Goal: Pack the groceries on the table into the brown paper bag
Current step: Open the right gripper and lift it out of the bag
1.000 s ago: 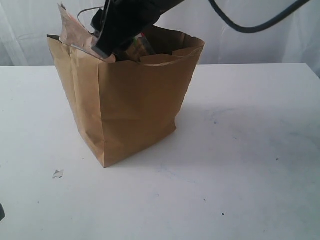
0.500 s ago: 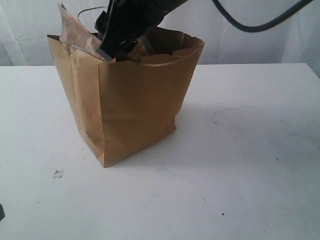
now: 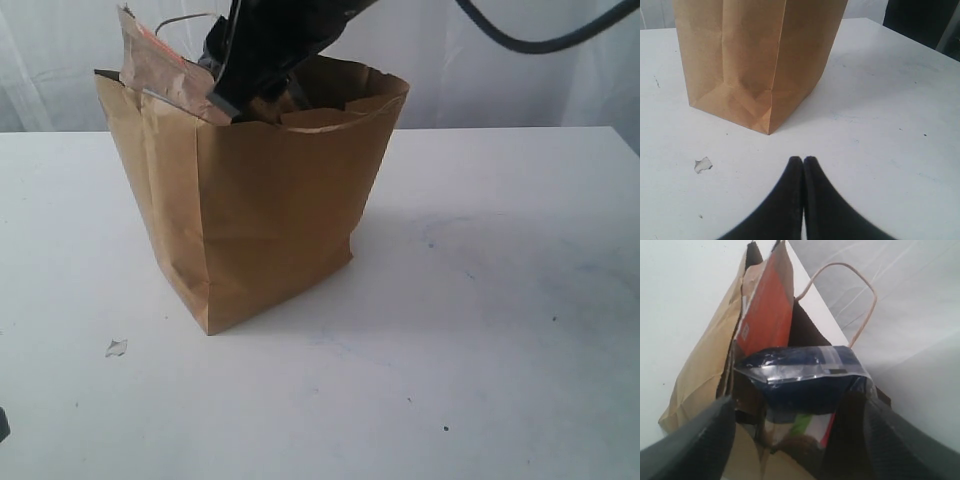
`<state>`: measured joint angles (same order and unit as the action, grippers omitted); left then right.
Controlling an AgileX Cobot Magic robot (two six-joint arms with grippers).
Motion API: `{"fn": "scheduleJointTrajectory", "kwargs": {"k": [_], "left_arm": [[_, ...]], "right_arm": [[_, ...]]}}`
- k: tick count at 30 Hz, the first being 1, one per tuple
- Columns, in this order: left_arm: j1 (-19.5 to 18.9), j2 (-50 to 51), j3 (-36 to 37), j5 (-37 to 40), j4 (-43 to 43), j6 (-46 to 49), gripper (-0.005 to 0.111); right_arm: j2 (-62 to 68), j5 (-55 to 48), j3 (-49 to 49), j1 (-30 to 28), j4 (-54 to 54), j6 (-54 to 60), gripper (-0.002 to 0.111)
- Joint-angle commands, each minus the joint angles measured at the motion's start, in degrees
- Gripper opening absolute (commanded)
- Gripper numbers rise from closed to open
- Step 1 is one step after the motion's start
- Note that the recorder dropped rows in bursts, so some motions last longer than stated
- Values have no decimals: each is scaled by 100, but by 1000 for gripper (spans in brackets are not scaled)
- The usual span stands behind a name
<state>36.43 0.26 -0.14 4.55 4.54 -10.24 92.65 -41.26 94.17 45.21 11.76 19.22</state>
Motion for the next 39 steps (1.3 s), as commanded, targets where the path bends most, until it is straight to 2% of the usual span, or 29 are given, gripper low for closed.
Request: {"fn": "scheduleJointTrajectory", "kwargs": {"k": [1,12,17,23,24,26,29,32,35,39], "left_arm": [[30,-26,14,-22,32,3,0],[30,-26,14,-22,32,3,0],[30,-26,14,-22,32,3,0],[30,-26,14,-22,32,3,0],[30,-26,14,-22,32,3,0],[30,-26,14,-22,32,3,0],[30,-26,14,-22,32,3,0],[30,-26,14,-22,32,3,0],[30,-26,14,-22,32,3,0],[30,-26,14,-22,32,3,0]], "right_arm": [[-168,-190,36,-9,91,-140,67],[-384,-469,36,-9,91,-191,67],[-393,-1207,21,-9,-59,-191,67],[-667,-1419,-431,-9,-59,-191,64],[-743,-1377,-535,-9,-59,-233,61],[-943,-1242,-724,-9,-59,-394,50],[-1236,-957,-948,-9,-59,-624,26],[-1584,-641,-1211,-9,-59,-938,8],[-1952,-282,-1619,-9,-59,-1325,0],[-2582,495,-2408,-9,-37,-1755,0]]}}
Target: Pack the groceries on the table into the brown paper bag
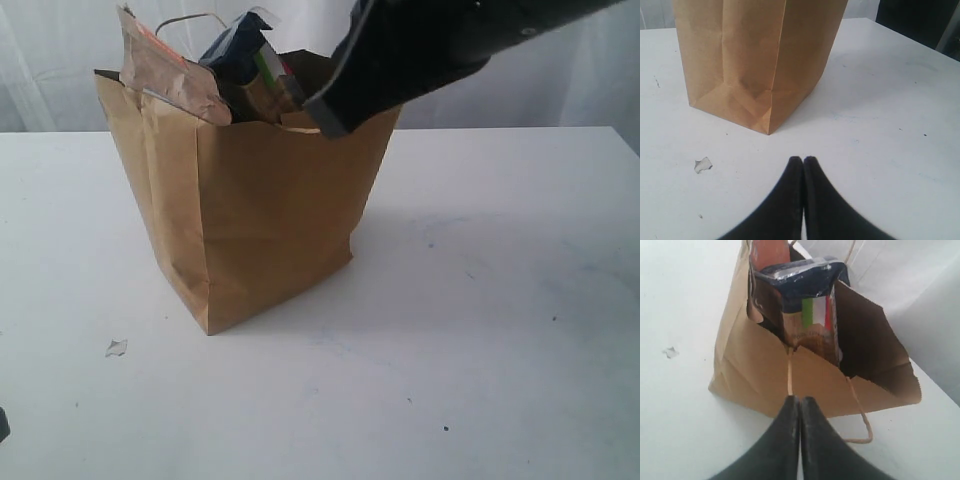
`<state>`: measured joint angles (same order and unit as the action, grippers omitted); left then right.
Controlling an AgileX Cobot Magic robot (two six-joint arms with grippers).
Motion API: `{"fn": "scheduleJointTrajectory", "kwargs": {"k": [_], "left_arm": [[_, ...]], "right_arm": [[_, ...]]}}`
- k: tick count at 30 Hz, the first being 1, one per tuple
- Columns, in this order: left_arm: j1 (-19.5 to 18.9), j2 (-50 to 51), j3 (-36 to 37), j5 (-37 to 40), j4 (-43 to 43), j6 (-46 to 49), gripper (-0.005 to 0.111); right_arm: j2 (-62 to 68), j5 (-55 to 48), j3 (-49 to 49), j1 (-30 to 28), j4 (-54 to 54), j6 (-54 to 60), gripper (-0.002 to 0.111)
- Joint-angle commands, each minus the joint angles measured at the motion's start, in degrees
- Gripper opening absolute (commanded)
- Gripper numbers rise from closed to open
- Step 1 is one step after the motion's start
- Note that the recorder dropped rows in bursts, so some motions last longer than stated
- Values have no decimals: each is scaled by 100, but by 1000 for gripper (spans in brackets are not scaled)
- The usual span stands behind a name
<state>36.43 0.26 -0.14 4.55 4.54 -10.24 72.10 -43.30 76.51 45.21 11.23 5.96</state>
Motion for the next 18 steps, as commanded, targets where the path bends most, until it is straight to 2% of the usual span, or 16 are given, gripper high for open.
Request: {"fn": "scheduleJointTrajectory", "kwargs": {"k": [1,8,18], "left_arm": [[30,-26,14,-22,32,3,0],[30,-26,14,-22,32,3,0],[30,-26,14,-22,32,3,0]], "right_arm": [[-701,941,-860,-9,40,-554,0],[-1545,2314,-1915,-9,55,-1395,0],[-1962,4034,-2987,-9,-48,-1666,0]]}}
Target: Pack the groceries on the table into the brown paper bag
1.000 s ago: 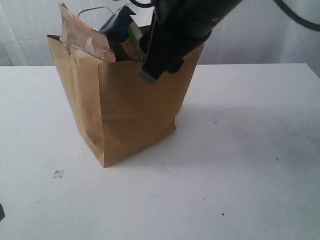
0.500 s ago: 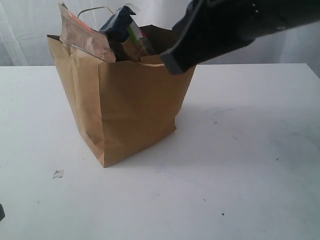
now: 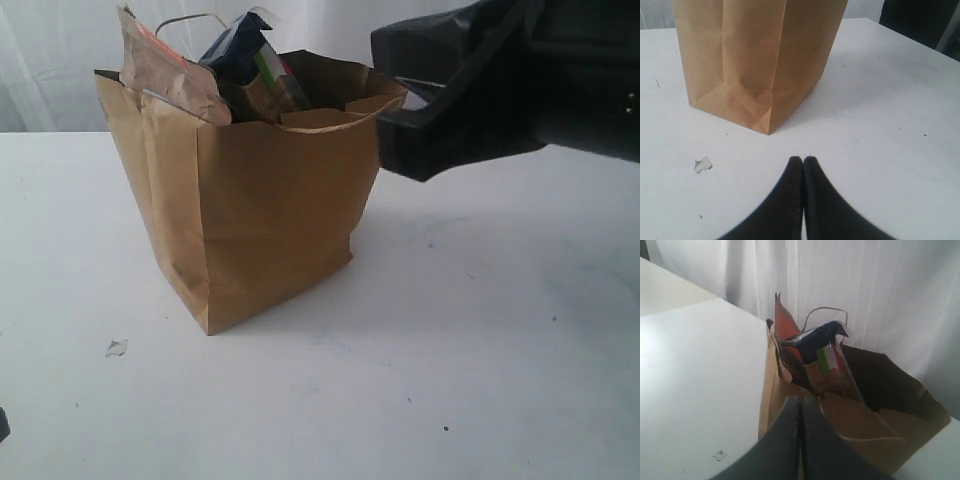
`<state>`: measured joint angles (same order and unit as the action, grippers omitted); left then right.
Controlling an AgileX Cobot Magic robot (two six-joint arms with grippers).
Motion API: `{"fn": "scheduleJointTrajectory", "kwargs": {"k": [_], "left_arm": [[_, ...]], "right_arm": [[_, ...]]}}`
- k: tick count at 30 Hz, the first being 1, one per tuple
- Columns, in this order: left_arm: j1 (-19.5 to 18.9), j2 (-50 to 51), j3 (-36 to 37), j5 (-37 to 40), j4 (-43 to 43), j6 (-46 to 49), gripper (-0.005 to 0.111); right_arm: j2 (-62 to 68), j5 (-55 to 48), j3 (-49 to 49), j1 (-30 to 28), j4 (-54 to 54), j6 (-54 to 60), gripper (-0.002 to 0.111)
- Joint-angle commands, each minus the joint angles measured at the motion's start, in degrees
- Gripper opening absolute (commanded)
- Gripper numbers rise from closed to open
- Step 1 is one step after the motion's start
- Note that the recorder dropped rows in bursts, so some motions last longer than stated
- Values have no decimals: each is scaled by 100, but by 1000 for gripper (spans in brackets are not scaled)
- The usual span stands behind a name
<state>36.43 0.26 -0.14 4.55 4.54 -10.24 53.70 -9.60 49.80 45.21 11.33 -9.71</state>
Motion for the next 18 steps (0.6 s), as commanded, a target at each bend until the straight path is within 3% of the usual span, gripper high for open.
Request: {"fn": "scheduleJointTrajectory", "kwargs": {"k": [1,18], "left_arm": [[30,-26,14,-22,32,3,0],[30,-26,14,-22,32,3,0]], "right_arm": [[-123,693,-371,-9,-82,-99,0],[-83,319,-729,-9,-289,-99,0]]}}
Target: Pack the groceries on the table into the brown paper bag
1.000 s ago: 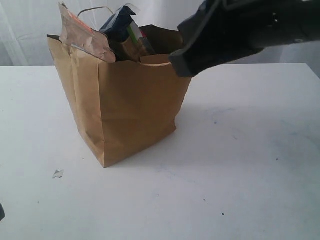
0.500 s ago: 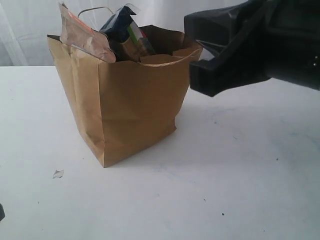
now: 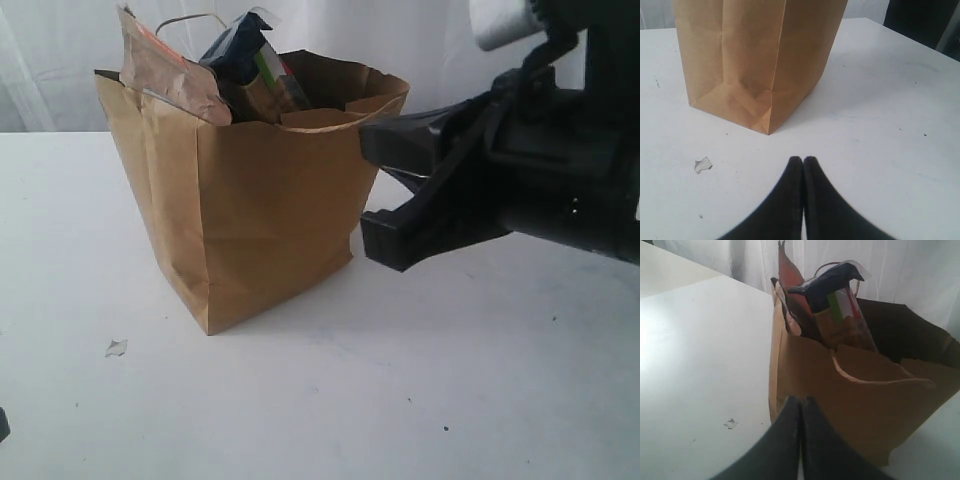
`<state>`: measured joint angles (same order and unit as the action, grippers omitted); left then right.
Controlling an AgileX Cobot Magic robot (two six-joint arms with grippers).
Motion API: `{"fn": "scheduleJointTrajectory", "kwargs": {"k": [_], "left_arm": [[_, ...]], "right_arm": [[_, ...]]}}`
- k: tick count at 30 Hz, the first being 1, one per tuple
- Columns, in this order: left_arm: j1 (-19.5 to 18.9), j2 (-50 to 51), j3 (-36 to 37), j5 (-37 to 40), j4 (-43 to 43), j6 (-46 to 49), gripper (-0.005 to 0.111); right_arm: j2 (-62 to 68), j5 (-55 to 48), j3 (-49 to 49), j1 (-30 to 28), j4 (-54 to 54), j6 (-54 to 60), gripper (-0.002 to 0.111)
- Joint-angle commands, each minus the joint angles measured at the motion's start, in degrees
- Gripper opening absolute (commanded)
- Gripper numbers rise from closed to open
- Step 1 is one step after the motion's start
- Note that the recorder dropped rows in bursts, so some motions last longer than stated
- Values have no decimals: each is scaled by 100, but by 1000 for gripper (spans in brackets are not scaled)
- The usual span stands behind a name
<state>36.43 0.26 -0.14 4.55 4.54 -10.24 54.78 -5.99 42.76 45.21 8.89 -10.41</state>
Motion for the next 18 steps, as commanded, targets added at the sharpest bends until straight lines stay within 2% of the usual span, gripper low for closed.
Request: {"fn": "scheduleJointTrajectory", "kwargs": {"k": [1,5,11,18], "left_arm": [[30,-26,14,-22,32,3,0],[30,-26,14,-22,32,3,0],[30,-26,14,-22,32,3,0],[30,-26,14,-22,32,3,0]], "right_arm": [[-235,-42,-38,-9,-45,-28,0],[-730,53,-688,-247,-45,-28,0],[-1768,-35,-2234,-1627,-33,-28,0],[-3371,-35,-3156,-2636,-33,-28,0]]}}
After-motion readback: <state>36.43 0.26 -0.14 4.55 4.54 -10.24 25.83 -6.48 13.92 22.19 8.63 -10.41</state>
